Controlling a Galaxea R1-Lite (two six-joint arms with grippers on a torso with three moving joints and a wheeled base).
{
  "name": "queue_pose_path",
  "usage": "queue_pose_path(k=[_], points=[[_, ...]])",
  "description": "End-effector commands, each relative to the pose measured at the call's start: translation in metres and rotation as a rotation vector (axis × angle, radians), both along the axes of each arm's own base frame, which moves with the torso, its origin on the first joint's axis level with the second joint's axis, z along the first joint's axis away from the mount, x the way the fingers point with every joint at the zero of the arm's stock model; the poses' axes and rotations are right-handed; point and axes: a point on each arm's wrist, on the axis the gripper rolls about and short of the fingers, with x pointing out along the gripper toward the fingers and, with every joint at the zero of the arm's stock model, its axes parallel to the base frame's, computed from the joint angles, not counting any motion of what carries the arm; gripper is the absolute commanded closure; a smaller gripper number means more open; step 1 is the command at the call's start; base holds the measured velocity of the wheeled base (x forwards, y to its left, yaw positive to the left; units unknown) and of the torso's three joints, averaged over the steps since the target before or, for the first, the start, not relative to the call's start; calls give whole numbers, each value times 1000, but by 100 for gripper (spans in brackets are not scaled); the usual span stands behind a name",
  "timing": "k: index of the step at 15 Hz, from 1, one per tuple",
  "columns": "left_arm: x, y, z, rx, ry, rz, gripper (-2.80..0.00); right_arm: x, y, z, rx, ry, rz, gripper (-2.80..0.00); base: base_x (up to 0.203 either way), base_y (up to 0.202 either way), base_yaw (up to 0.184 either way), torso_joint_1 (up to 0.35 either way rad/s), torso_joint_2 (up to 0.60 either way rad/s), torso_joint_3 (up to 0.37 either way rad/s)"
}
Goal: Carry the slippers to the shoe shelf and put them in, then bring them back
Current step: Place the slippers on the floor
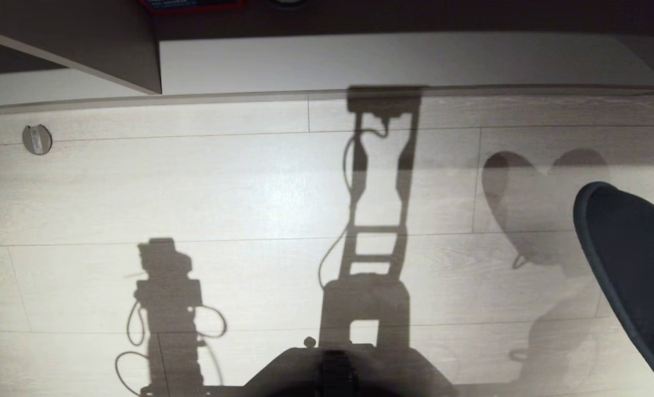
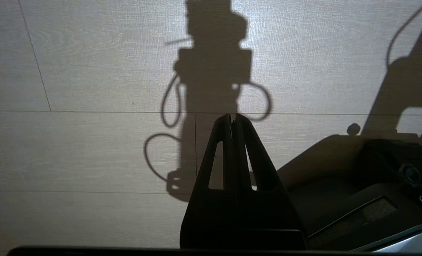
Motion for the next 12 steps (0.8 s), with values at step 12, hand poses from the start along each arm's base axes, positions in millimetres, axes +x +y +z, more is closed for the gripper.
queue_pose_path(k=[12], points=[[0,0,0,-1,1,0,0,-75,0,-76,-84,10,11,0,0,0,0,0,0,0]])
